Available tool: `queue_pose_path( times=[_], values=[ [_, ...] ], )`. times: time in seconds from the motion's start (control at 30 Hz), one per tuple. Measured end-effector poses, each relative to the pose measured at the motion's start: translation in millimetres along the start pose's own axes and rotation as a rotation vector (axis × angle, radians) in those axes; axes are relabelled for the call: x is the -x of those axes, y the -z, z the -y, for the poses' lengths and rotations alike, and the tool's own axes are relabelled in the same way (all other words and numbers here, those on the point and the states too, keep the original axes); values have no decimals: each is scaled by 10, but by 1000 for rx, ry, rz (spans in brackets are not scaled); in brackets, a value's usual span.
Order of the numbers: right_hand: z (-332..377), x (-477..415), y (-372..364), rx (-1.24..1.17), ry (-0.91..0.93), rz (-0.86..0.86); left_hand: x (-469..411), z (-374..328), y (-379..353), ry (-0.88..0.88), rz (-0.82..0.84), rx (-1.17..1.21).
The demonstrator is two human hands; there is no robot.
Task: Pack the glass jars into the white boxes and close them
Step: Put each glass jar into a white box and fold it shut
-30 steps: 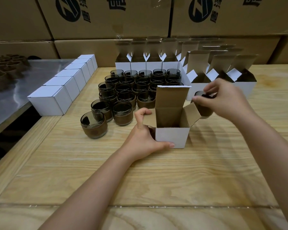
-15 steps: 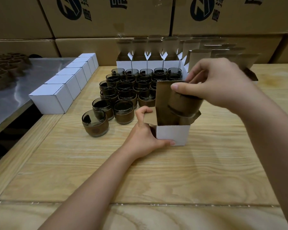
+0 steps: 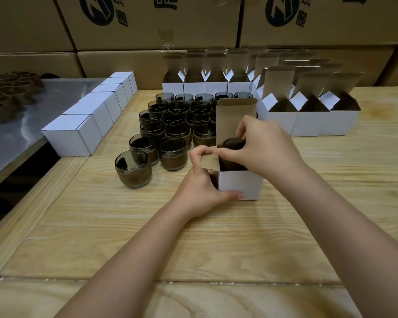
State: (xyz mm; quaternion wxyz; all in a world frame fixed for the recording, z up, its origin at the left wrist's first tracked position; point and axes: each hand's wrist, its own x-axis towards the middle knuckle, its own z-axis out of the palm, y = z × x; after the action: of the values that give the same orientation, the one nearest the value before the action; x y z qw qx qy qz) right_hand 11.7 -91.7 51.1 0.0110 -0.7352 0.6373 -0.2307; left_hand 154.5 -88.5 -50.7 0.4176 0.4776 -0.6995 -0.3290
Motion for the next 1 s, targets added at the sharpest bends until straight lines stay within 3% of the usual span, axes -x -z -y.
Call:
queue_pose_path(
  times=[0.33,0.53,0.63,0.83,0.9,1.0],
  values=[
    [63,78,-68,291,76,27,4,-28,-1,-58,5,-37],
    [36,156,-148,311,76,115,0,-3,-17,-63,-15,-29],
    [19,165,-163,273,89,63,-2,2,-22,-75,-4,-27],
    [-265,262,-177,-290,56,-558,-12,41,-29,-65,-2,8],
    [-384,303,-222,-568,-81,-566,-14,52,-26,-53,1,15],
    [-494,326,-307,-1114,-326,-336,-17,55,-25,-49,0,14]
  ],
)
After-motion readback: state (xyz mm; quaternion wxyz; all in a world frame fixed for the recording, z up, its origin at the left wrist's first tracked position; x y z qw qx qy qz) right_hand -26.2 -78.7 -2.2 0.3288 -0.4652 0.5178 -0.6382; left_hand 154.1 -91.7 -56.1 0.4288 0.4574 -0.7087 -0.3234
